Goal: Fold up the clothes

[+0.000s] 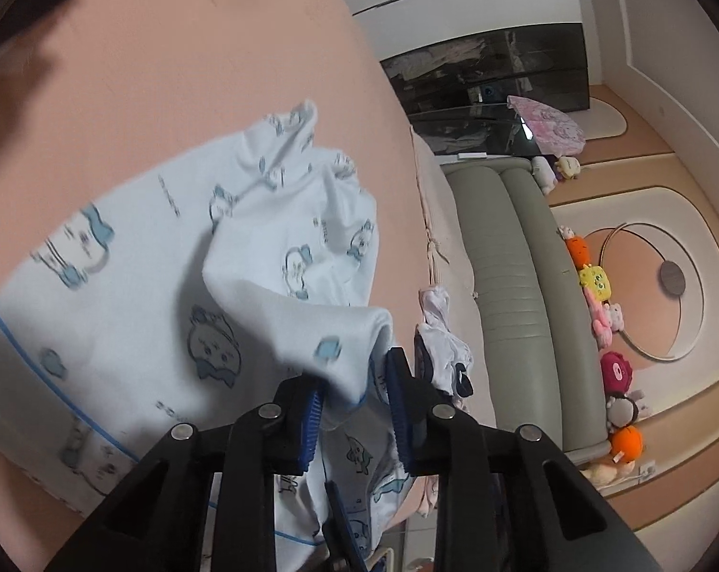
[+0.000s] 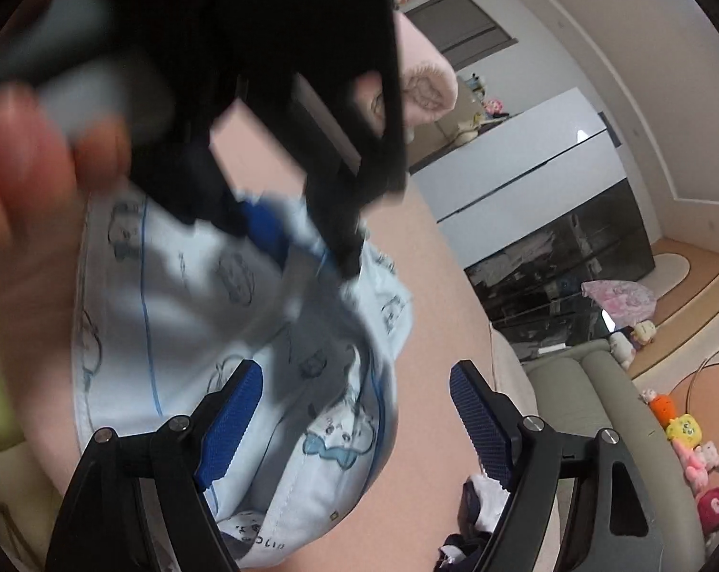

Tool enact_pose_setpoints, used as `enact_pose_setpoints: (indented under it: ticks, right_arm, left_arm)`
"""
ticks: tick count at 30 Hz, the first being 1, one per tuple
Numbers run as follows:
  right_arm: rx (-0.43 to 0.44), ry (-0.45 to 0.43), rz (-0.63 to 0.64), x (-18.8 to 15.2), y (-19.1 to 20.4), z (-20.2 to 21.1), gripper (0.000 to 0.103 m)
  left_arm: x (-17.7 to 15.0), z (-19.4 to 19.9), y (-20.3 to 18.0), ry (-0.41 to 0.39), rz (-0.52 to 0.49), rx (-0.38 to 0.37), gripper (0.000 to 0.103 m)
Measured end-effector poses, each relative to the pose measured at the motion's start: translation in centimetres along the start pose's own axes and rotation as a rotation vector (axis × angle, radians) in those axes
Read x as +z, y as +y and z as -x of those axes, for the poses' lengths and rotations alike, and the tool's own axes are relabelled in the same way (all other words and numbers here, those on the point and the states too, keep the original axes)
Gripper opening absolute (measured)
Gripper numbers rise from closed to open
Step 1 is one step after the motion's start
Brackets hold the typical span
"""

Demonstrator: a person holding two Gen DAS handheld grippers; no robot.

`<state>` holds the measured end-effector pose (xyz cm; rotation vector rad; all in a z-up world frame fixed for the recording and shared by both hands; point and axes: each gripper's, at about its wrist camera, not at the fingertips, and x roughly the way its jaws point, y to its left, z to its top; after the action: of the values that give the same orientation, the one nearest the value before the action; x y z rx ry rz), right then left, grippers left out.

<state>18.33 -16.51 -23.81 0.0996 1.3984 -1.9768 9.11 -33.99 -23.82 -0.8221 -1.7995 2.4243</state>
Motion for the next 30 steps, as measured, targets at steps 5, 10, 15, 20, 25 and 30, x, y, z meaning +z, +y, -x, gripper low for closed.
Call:
enact_pose_setpoints:
  ticks: [5,10,15,20,25,30]
  right_arm:
    - [0.038,0.091,-0.06,-0.4,-0.2,-2.4,0.081]
    - [0.122,0.161,-0.142,0.0,-0.9,-4.2,0.069]
    - [0.12,0.184,-0.188,-0.2,-2.1,-4.3,0.014]
    - [0.112,0.175,-0.243,0.0,-4.1,-3.4,0.012]
    - [0.17,0.155,-0.343,1.1,-6.5,-2.7,0.011]
    - [0.203,0.146,-0.4,1.6,-7.8,-2.0,0.011]
  left_arm:
    - [0.4,0.6,0.3,-0.003,0.022,-0.041,0.022]
    - [0.5,0.7,0.4,0.003,0.024,-0.057,0.022]
    - [0.2,0.3,0.3,0.021,0.008,-0.049,0.022]
    - [0.0,0.8,1.1,0.021,0.01,-0.038,0.023]
    - [-0.4,0.9,3.4,0.016,0.124,-0.061,0.079]
    - [-0.9,0.5,3.3,0.014,0.115,-0.037,0.079]
